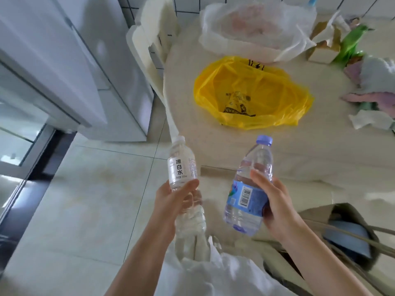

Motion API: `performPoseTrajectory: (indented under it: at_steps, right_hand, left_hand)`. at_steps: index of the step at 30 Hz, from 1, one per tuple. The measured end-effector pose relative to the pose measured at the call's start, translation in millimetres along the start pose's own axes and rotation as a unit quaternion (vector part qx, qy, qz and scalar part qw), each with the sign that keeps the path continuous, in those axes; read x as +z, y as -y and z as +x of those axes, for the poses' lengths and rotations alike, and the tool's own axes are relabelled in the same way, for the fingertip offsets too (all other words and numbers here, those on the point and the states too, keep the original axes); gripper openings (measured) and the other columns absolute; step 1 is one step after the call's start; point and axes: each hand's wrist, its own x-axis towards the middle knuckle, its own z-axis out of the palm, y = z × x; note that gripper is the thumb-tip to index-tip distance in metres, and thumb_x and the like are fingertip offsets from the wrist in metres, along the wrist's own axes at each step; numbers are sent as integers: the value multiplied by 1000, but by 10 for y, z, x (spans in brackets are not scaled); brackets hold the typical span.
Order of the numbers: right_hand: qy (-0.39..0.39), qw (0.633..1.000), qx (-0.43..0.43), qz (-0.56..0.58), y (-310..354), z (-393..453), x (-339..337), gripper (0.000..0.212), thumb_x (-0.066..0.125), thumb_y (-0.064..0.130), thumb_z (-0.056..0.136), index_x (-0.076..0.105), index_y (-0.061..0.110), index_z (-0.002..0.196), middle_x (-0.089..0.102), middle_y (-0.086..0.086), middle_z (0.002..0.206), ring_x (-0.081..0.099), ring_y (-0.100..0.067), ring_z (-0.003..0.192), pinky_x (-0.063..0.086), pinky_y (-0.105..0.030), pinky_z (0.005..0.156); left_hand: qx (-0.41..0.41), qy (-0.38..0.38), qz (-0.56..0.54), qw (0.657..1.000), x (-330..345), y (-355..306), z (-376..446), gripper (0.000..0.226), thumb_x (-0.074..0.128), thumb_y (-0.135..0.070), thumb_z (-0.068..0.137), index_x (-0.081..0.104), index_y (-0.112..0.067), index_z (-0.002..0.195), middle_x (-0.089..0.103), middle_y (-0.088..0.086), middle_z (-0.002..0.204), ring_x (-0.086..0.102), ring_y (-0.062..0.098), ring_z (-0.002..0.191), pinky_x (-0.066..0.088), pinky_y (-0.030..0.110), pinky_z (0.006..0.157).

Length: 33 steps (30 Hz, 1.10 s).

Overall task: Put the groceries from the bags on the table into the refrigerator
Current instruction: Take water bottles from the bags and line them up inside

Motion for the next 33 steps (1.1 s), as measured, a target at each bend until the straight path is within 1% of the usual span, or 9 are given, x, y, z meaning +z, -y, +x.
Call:
performPoseTrajectory:
  at_steps: [5,9,13,15,20,22,25,31,33]
  right_hand:
    - [46,998,-2,-43,-245,-342,-84,76,87,51,49,65,13,111,70,-18,96,69,-34,85,57,-47,74]
    - [78,995,18,-53,-387,-497,35,60,79,36,70,60,6,118,68,-24,101,68,-37,87,57,-49,78]
    - [122,987,29,-98,-570,-605,338,55,79,35,70,60,10,115,69,-20,102,67,-38,93,55,-53,83]
    - [145,982,35,-116,-679,-638,540,48,77,33,74,60,15,115,70,-16,102,67,-37,96,53,-54,86]
    - [195,964,50,-176,-1048,-762,1223,61,81,38,64,59,18,116,70,-12,108,68,-34,97,56,-47,83]
    - [204,959,56,-186,-1223,-830,1544,60,86,35,59,59,22,111,71,-11,104,70,-30,92,57,-44,80]
    - [225,949,67,-210,-1517,-923,2029,60,83,35,65,56,25,117,71,-8,107,70,-27,93,56,-45,83]
    - [245,936,83,-241,-2019,-1118,2892,66,88,39,53,55,30,110,71,-8,104,70,-29,93,55,-42,80]
    - [252,933,80,-243,-2106,-1163,3117,62,82,42,51,57,29,107,72,-6,102,70,-27,91,55,-41,79]
  left_hand:
    - [12,-70,-22,997,-291,364,-583,25,72,-9,81,65,1,103,68,18,73,65,24,59,55,30,53]
    - [24,-120,-48,991,-560,532,-868,27,73,-8,79,65,-1,104,67,19,78,65,22,63,52,24,50]
    - [35,-162,-83,983,-904,631,-1114,23,72,-6,80,65,-3,102,67,20,82,65,23,66,54,23,51]
    - [41,-182,-103,977,-1113,661,-1209,21,72,-5,81,64,-4,101,67,19,82,65,21,64,53,21,50]
    - [46,-229,-142,962,-1795,717,-1396,22,73,-3,80,64,-4,100,68,18,81,64,22,65,55,23,51]
    - [46,-253,-135,957,-2145,732,-1441,27,76,-5,77,64,-5,101,70,19,82,66,24,66,58,27,56]
    - [42,-279,-116,952,-2686,750,-1485,34,80,-9,74,65,-6,104,72,14,84,69,23,69,56,34,65]
    - [40,-323,-112,939,-3539,659,-1563,34,81,-13,73,65,-13,103,73,7,86,69,21,71,56,37,72]
    - [40,-332,-116,935,-3746,610,-1573,35,80,-13,73,65,-14,104,72,7,89,69,21,74,56,36,72]
